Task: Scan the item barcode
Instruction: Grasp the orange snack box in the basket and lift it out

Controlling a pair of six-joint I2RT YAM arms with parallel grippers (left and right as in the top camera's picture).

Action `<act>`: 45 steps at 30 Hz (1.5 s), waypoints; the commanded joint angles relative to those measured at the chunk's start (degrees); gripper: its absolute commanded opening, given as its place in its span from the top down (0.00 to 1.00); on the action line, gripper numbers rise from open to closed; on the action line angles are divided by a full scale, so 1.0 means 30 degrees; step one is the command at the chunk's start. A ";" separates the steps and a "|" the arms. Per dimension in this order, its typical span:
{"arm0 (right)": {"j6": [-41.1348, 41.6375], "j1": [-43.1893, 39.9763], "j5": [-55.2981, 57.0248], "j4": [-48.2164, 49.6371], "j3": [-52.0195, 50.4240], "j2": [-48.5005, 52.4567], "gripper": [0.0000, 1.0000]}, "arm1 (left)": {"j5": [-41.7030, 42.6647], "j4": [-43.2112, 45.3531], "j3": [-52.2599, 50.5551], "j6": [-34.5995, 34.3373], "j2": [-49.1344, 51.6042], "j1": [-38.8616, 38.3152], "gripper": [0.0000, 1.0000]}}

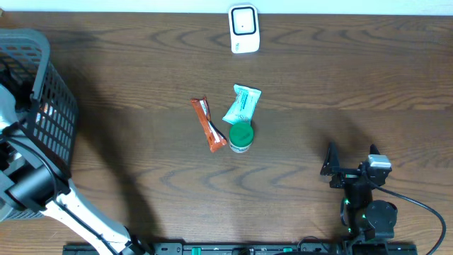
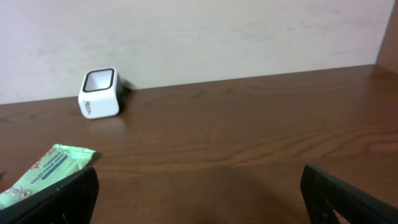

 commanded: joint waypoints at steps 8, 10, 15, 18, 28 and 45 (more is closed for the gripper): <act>0.0270 0.0146 0.0175 -0.0066 -0.0029 -0.0029 0.01 | 0.0160 -0.0153 -0.0393 0.0095 0.1413 -0.0117 0.08; 0.0270 0.0146 0.0175 -0.0066 -0.0029 -0.0029 0.01 | 0.0160 -0.0102 -0.0386 0.0095 0.1370 -0.0109 0.40; 0.0270 0.0146 0.0175 -0.0066 -0.0029 -0.0029 0.01 | -0.0729 -0.0510 0.0036 0.0080 0.0678 0.0080 0.57; 0.0270 0.0146 0.0175 -0.0066 -0.0029 -0.0029 0.01 | -0.1938 -0.0933 0.0350 0.0015 -0.0867 0.0335 0.56; 0.0270 0.0146 0.0175 -0.0066 -0.0029 -0.0029 0.01 | 0.3606 -0.1566 0.0546 -0.2433 -1.2386 0.1494 0.48; 0.0270 0.0146 0.0175 -0.0066 -0.0029 -0.0029 0.01 | 0.4874 -0.5457 -0.3381 0.3337 -1.8287 -1.7391 0.47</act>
